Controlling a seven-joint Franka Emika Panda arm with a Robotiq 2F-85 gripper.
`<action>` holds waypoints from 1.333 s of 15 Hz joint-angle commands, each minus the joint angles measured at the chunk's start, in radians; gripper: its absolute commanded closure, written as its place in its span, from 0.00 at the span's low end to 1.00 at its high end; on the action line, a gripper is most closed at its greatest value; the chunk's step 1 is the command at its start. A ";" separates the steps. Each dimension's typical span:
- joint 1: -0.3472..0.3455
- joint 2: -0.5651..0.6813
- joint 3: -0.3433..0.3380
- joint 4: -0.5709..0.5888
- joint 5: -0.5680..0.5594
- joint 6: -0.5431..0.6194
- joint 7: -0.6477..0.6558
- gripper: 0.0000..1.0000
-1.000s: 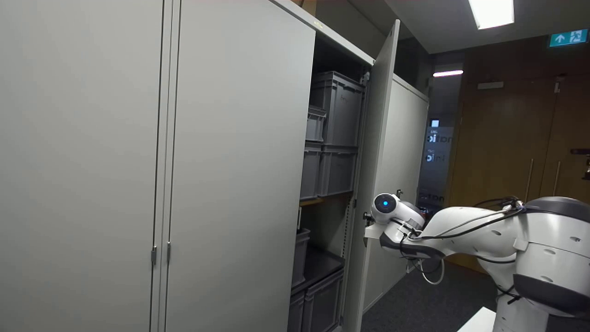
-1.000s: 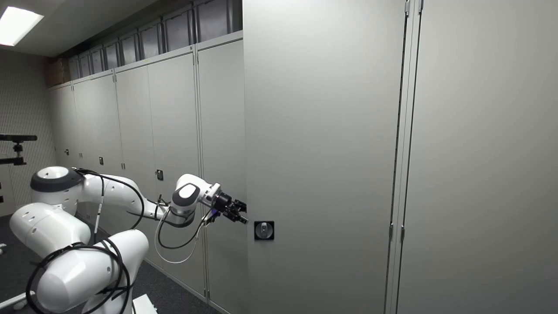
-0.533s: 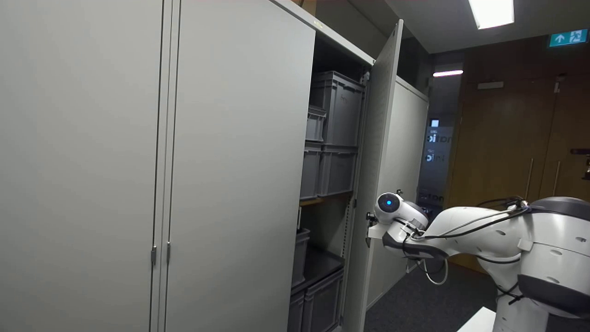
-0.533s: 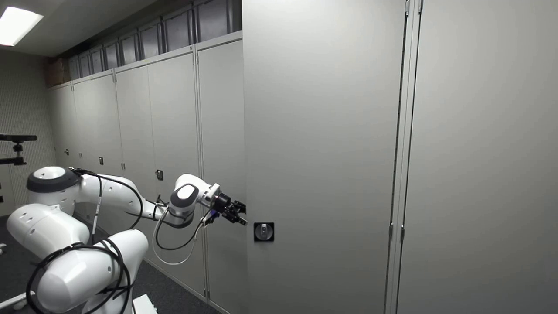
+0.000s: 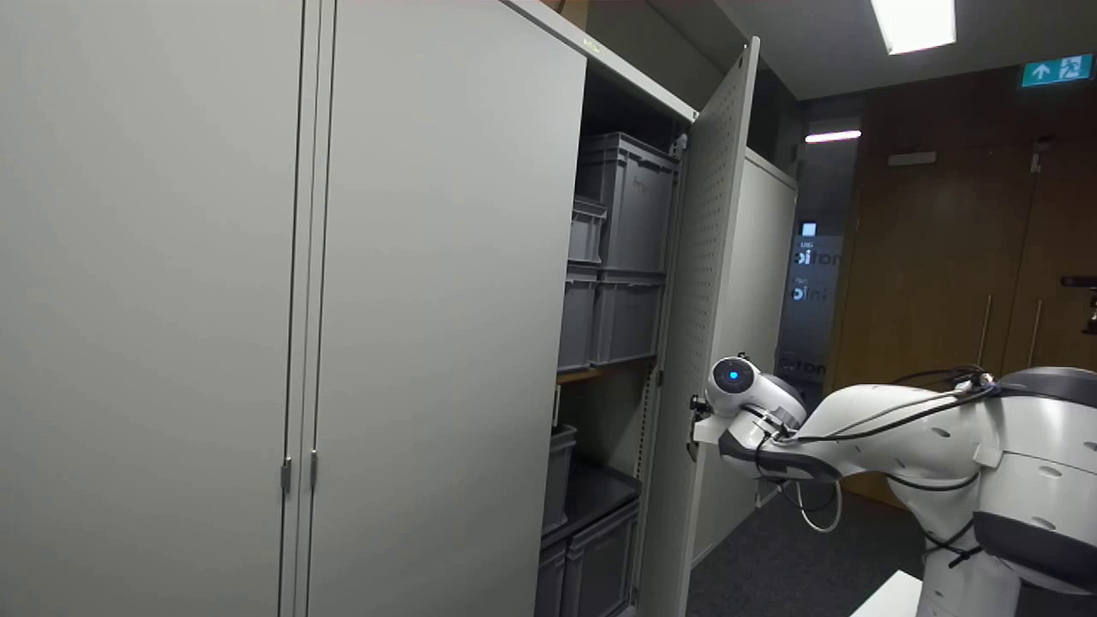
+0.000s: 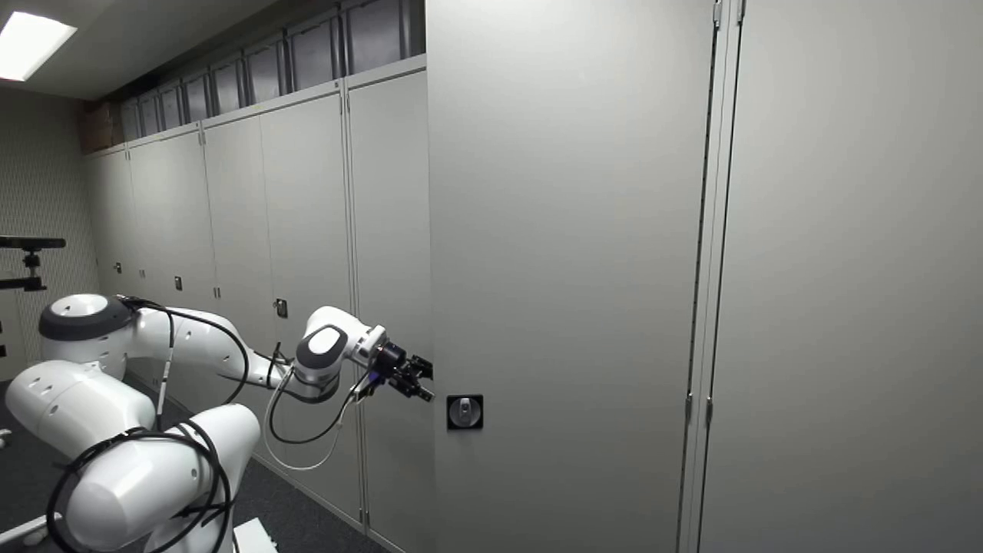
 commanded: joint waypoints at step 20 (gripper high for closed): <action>0.014 0.025 -0.079 -0.067 0.056 -0.015 -0.112 0.00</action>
